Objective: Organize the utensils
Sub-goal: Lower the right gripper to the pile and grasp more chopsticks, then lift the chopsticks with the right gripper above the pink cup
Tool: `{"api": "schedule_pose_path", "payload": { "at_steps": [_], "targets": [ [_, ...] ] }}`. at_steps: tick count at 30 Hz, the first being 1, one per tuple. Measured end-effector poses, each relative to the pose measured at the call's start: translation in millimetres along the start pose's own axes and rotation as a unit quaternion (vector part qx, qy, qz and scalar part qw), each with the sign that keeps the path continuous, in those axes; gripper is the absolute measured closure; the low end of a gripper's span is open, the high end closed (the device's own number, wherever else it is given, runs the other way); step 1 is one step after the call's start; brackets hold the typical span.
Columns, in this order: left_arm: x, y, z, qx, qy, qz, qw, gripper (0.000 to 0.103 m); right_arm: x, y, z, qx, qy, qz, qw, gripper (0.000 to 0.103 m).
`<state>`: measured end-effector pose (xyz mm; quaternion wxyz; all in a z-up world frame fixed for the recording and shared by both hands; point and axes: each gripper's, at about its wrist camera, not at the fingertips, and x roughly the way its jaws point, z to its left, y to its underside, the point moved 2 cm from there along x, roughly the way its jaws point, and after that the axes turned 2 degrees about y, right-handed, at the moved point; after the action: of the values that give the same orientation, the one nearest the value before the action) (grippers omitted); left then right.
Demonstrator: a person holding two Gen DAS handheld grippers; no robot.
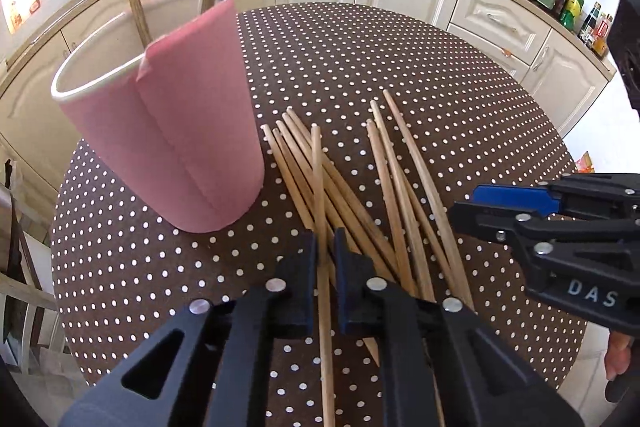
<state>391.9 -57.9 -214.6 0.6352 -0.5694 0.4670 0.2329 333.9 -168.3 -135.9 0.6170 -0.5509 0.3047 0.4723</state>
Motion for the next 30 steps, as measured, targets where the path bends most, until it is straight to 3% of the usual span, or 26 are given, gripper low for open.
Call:
{"api": "schedule_pose_path", "payload": {
  "at_steps": [11,15,19,30],
  "targets": [
    [-2.2,-1.9,6.1,-0.008,0.006,-0.003,0.9999,0.097,27.9,-11.2,33.5,-0.007,0.004,0.019,1.000,0.076],
    [-5.7,-0.1,8.9,-0.010,0.009,-0.009,0.9999,0.097,35.1,-16.5,36.5,-0.012,0.014,0.020,1.000,0.090],
    [-12.2,-1.5,9.1,-0.012,0.012,-0.018,0.9997,0.097,40.8,-20.4,37.5,-0.011,0.013,0.022,1.000,0.095],
    [-57.6,-3.1,2.6,-0.006,0.033,-0.067,0.9972,0.098,3.8,-13.8,13.9,-0.013,0.017,-0.014,1.000,0.097]
  ]
}}
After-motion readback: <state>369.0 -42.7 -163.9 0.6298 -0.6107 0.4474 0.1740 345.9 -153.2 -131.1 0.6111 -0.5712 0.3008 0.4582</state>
